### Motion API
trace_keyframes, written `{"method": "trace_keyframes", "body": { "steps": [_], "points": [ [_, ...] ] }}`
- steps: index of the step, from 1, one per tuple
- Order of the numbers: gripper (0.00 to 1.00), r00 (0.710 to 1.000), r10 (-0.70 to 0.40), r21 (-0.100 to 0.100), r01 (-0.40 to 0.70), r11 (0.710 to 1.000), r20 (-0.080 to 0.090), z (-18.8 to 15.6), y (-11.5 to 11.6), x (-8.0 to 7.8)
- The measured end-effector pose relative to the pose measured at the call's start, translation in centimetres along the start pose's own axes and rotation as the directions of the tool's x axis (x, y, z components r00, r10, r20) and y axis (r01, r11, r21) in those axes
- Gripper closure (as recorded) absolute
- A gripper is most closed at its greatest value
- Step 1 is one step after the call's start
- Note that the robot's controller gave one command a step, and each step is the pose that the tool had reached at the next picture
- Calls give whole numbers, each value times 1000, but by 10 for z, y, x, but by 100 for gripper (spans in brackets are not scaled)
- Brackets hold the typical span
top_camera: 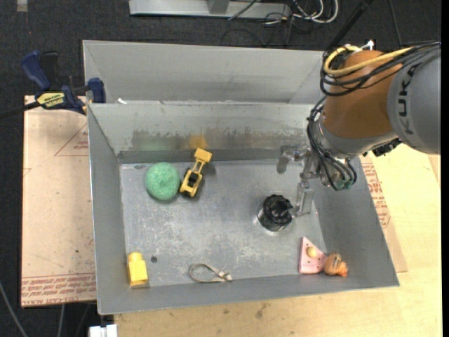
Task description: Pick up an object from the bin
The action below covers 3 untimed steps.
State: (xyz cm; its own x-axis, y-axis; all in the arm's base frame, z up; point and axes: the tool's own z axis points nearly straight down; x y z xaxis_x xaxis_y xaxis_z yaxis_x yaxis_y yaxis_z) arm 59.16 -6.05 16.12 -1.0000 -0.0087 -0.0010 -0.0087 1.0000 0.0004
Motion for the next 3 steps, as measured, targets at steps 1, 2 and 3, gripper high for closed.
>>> {"method": "trace_keyframes", "body": {
  "steps": [1,2,3],
  "points": [
    [0,996,-87,-1,87,996,3,34,-6,32],
    [0,998,-64,0,64,998,0,67,2,18],
    [0,999,-49,0,49,999,10,78,2,13]
  ]
}}
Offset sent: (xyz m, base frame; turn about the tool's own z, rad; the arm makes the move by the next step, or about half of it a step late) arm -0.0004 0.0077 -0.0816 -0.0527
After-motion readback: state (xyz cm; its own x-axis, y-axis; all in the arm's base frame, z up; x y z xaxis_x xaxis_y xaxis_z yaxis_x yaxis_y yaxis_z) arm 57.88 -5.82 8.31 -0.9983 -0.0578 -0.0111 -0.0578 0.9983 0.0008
